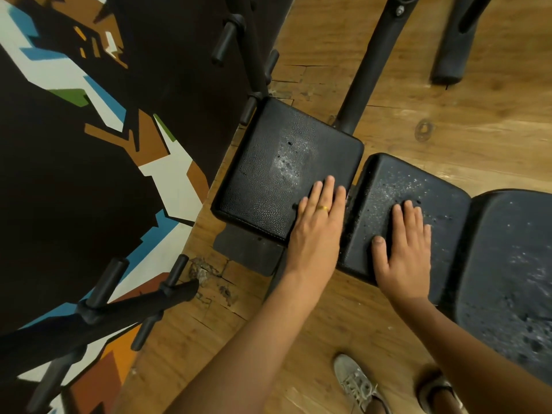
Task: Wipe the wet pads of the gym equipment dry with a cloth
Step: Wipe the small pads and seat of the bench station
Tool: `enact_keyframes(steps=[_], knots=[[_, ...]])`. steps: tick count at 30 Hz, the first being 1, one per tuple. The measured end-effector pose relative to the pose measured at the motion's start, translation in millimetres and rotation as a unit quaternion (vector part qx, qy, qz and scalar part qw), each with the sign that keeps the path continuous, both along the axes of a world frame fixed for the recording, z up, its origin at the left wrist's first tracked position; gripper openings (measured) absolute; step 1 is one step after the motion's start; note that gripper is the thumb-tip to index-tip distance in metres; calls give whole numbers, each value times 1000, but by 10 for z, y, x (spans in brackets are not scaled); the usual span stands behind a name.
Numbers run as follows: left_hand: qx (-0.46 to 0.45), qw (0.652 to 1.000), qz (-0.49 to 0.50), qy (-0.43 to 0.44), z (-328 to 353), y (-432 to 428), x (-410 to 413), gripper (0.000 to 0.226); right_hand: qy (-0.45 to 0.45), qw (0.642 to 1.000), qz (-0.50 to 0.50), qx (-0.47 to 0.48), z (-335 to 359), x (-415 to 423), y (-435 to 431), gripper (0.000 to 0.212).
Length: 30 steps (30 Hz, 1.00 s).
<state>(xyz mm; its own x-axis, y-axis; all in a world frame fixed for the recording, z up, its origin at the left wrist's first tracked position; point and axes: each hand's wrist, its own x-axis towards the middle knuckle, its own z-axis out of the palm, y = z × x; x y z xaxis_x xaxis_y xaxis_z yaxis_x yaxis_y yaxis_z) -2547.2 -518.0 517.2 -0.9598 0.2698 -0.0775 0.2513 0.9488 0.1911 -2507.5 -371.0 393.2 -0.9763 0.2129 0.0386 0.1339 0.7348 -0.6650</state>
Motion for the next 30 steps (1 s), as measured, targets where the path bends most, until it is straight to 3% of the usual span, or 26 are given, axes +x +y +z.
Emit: enact_keyframes(steps=[9,18,26,30], knots=[[-35,999,3,37,23,279,-1041,62,1,1000,1,2,-8,2,-4,67],[-54,998,-26,11,127,-169,-191,78,1,1000,0,1,-5,6,-1,67],[-77,989,122,43,574,-791,-392,73,2,1000,0,-2,-2,10,9,67],[-69,987,136,48,476,-667,-355,75,3,1000,-2,-7,-18,11,2,68]])
